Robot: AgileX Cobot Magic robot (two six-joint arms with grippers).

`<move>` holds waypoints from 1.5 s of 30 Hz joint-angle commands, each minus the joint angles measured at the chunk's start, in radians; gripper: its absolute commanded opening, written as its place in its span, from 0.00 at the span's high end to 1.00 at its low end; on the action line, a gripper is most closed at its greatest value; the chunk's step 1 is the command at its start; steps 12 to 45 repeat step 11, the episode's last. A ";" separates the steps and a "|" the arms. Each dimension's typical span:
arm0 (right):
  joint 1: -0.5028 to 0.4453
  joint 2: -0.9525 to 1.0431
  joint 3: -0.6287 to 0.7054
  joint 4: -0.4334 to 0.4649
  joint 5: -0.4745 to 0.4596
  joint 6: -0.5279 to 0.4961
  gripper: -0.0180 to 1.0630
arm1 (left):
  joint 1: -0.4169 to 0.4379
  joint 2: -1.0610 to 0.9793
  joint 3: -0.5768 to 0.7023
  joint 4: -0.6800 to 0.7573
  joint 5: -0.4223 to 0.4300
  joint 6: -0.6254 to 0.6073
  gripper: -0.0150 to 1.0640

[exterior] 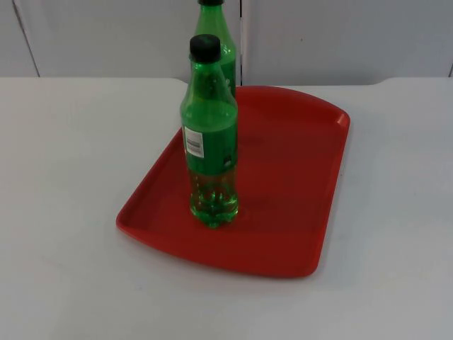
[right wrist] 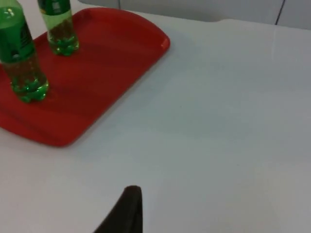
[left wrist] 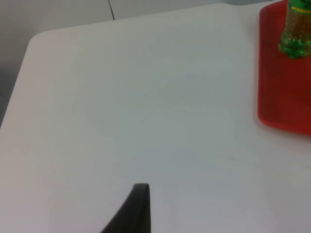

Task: Place the bottle upright on the tray.

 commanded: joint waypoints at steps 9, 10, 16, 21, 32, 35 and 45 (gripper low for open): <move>-0.133 -0.003 0.007 -0.002 -0.007 0.000 0.01 | 0.002 -0.004 0.005 0.003 -0.003 -0.008 0.01; -0.146 -0.003 0.007 -0.002 -0.007 0.000 0.01 | 0.002 -0.004 0.005 0.003 -0.003 -0.008 0.01; -0.146 -0.003 0.007 -0.002 -0.007 0.000 0.01 | 0.002 -0.004 0.005 0.003 -0.003 -0.008 0.01; -0.146 -0.003 0.007 -0.002 -0.007 0.000 0.01 | 0.002 -0.004 0.005 0.003 -0.003 -0.008 0.01; -0.146 -0.003 0.007 -0.002 -0.007 0.000 0.01 | 0.002 -0.004 0.005 0.003 -0.003 -0.008 0.01; -0.146 -0.003 0.007 -0.002 -0.007 0.000 0.01 | 0.002 -0.004 0.005 0.003 -0.003 -0.008 0.01; -0.146 -0.003 0.007 -0.002 -0.007 0.000 0.01 | 0.002 -0.004 0.005 0.003 -0.003 -0.008 0.01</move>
